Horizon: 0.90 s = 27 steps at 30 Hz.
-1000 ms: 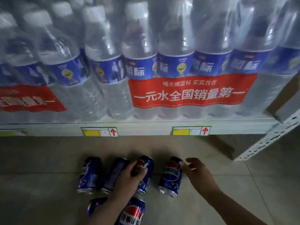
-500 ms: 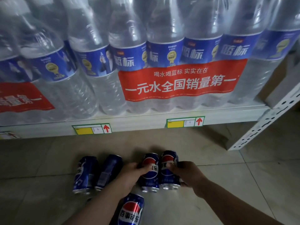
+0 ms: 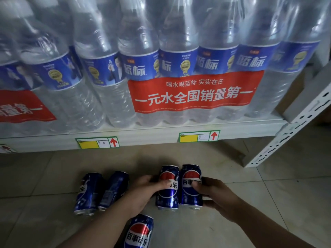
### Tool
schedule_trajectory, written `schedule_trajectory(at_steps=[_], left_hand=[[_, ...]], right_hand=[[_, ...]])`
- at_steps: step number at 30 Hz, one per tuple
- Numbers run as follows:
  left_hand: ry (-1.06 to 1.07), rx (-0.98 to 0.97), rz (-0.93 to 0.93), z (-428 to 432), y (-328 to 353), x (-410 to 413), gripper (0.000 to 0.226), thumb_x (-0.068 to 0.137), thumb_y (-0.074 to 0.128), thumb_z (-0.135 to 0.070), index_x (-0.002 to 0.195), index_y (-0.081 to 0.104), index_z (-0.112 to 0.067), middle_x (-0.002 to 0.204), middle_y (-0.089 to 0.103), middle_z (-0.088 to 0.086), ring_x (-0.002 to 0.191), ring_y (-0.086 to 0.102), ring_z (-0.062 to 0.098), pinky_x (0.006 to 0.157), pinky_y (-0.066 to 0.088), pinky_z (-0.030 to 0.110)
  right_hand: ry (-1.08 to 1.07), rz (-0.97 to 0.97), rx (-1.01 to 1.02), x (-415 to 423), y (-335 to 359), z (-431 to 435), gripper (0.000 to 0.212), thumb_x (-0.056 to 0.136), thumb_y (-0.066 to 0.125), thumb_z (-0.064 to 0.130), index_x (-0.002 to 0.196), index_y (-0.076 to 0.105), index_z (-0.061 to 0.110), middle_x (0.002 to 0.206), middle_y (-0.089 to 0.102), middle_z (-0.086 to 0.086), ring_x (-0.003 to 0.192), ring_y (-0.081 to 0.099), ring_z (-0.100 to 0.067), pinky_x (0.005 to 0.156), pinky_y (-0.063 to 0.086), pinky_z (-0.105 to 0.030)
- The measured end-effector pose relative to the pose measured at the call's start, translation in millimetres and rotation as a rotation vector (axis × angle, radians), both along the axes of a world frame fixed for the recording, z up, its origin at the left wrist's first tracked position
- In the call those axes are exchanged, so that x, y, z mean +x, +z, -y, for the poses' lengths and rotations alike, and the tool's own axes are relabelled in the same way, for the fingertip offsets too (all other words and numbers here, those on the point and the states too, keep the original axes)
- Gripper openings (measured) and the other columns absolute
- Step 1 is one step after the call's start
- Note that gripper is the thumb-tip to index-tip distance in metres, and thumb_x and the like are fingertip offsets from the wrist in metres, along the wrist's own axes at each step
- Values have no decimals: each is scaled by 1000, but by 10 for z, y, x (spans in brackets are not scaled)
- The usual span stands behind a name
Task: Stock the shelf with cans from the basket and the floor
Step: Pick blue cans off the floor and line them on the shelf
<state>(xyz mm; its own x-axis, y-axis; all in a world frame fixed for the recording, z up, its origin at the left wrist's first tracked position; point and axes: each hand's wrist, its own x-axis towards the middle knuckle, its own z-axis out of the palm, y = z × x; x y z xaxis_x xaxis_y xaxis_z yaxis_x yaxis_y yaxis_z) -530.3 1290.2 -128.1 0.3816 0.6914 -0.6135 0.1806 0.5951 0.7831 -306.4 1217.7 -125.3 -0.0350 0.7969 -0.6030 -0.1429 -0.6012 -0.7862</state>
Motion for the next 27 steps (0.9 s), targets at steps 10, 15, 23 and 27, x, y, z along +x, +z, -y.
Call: schedule_trajectory(at_steps=[10, 15, 23, 27], left_hand=[[-59, 223, 34, 188, 976, 196, 52, 60, 85, -31, 105, 72, -8, 103, 76, 10, 101, 71, 25, 103, 47, 48], [-47, 323, 16, 208, 1640, 323, 50, 62, 85, -25, 106, 71, -6, 102, 76, 10, 100, 71, 25, 102, 49, 47], [-81, 506, 106, 379, 2788, 449, 38, 70, 78, -18, 107, 72, -10, 105, 76, 7, 104, 70, 23, 99, 50, 39], [-71, 586, 171, 459, 3394, 525, 48, 61, 80, -26, 105, 71, -9, 102, 76, 9, 101, 71, 26, 96, 52, 41]], right_hand=[[-9, 43, 204, 234, 848, 260, 41, 83, 67, 28, 121, 64, 12, 114, 74, -6, 107, 70, -24, 93, 55, -41], [-20, 55, 286, 320, 1471, 277, 43, 80, 66, 29, 120, 65, 13, 114, 74, -7, 108, 69, -25, 90, 56, -38], [2, 114, 445, 552, 2598, 439, 48, 80, 73, 31, 122, 64, 11, 115, 73, -11, 108, 69, -31, 98, 52, -47], [13, 186, 540, 670, 3230, 499, 43, 82, 68, 27, 121, 63, 12, 114, 73, -9, 106, 70, -27, 95, 55, -42]])
